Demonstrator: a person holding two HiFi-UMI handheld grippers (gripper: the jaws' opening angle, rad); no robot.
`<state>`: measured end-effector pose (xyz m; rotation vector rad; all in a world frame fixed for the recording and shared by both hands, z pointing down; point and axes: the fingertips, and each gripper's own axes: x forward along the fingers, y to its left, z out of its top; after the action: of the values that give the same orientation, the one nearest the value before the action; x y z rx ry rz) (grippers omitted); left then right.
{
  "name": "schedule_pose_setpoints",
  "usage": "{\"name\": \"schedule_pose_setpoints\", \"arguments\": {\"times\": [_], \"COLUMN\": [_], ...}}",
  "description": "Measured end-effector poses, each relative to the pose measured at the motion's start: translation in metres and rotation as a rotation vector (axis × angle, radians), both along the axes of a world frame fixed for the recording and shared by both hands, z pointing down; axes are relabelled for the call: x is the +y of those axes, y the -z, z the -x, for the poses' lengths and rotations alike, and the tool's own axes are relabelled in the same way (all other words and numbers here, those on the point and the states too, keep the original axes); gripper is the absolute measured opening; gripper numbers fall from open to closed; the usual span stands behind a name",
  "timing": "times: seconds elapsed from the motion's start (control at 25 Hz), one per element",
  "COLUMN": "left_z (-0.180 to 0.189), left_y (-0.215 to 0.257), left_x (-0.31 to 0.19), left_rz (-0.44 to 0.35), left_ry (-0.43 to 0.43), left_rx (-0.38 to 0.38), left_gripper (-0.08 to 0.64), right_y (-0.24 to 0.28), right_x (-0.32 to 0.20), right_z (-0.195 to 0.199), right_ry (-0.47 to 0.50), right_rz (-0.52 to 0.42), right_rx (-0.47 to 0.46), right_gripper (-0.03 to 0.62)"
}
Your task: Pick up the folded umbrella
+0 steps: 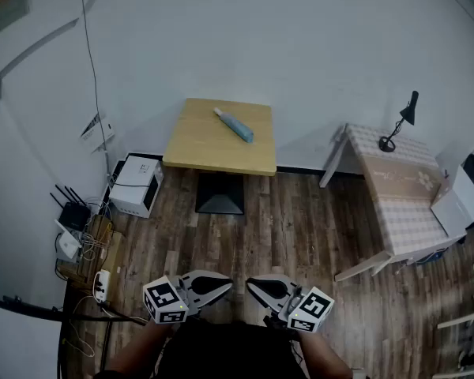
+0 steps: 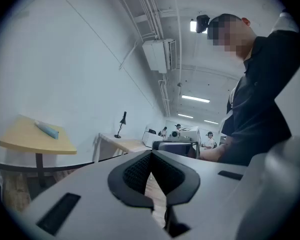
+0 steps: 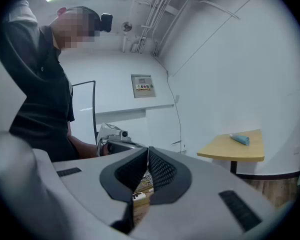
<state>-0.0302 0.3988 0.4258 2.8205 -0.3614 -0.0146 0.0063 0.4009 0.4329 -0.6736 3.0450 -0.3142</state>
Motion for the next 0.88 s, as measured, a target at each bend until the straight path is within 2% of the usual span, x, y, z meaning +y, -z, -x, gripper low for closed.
{"name": "schedule_pose_setpoints", "arguments": {"times": [0.12, 0.32, 0.6, 0.88], "left_z": [-0.003, -0.01, -0.008, -0.021], "left_y": [0.005, 0.004, 0.0, -0.009], "left_x": [0.001, 0.003, -0.001, -0.012], "left_rz": [0.006, 0.017, 0.037, 0.041], "left_ry": [0.008, 0.007, 0.015, 0.032], "left_rx": [0.028, 0.002, 0.006, 0.001], "left_gripper": [0.012, 0.012, 0.012, 0.012], "right_y": [0.0, -0.001, -0.003, -0.012], "right_x": [0.004, 0.005, -0.002, -0.01], "right_z": [-0.001, -0.007, -0.009, -0.019], "right_ry": [0.002, 0.006, -0.013, -0.006], "right_rz": [0.001, 0.0, 0.007, -0.003], "right_rx": [0.0, 0.001, -0.013, 0.033], "right_gripper": [0.02, 0.02, 0.021, 0.021]}}
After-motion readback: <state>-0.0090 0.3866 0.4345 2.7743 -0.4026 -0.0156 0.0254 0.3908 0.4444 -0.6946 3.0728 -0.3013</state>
